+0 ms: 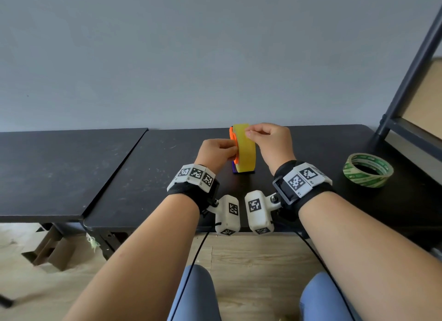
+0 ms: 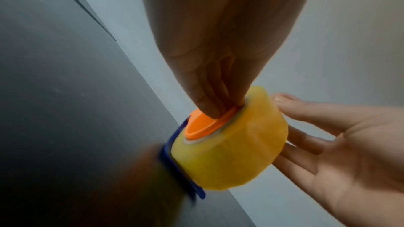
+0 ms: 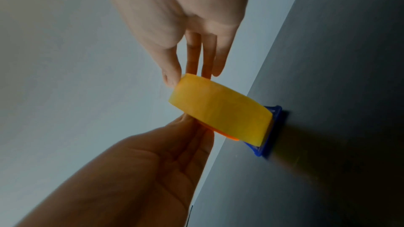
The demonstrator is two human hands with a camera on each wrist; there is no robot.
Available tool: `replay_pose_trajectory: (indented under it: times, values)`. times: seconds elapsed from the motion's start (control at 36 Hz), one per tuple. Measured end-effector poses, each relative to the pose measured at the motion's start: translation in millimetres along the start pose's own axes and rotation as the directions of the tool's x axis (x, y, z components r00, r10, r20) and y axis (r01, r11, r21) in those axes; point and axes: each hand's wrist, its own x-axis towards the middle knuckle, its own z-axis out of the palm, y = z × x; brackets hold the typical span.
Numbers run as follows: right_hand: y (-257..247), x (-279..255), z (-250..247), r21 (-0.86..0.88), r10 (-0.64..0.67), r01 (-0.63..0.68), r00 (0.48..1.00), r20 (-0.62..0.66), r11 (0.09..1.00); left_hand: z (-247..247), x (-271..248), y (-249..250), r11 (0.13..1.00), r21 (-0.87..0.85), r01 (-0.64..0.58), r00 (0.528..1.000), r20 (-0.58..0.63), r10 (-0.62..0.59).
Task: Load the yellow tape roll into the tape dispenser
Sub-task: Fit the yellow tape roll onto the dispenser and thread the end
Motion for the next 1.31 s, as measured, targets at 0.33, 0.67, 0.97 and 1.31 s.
replay_pose_trajectory:
  times: [0.33,0.67,0.97,1.31]
  values:
    - [-2.1,0.0,-3.4,0.016,0.05,-0.05,0.999,0.017,0.999,-11.9,2.1,9.7,0.976,-0.081,0.204,0.974,0.117,-0.194]
    - [-5.1,-11.4,-6.6,0.039,0.039,-0.042,0.997,0.071,0.998,1.3,15.7,17.7,0.868,-0.326,0.375,0.913,-0.03,-0.406]
    - [-8.2,-12.0,-6.7,0.063,0.045,-0.05,0.995,0.089,0.997,0.0,13.1,21.7,0.836,-0.398,0.377,0.902,-0.048,-0.43]
    - [-8.7,-7.8,-9.2,0.031,0.05,-0.052,0.997,0.056,0.998,2.2,9.9,24.6,0.929,-0.246,0.277,0.959,0.004,-0.285]
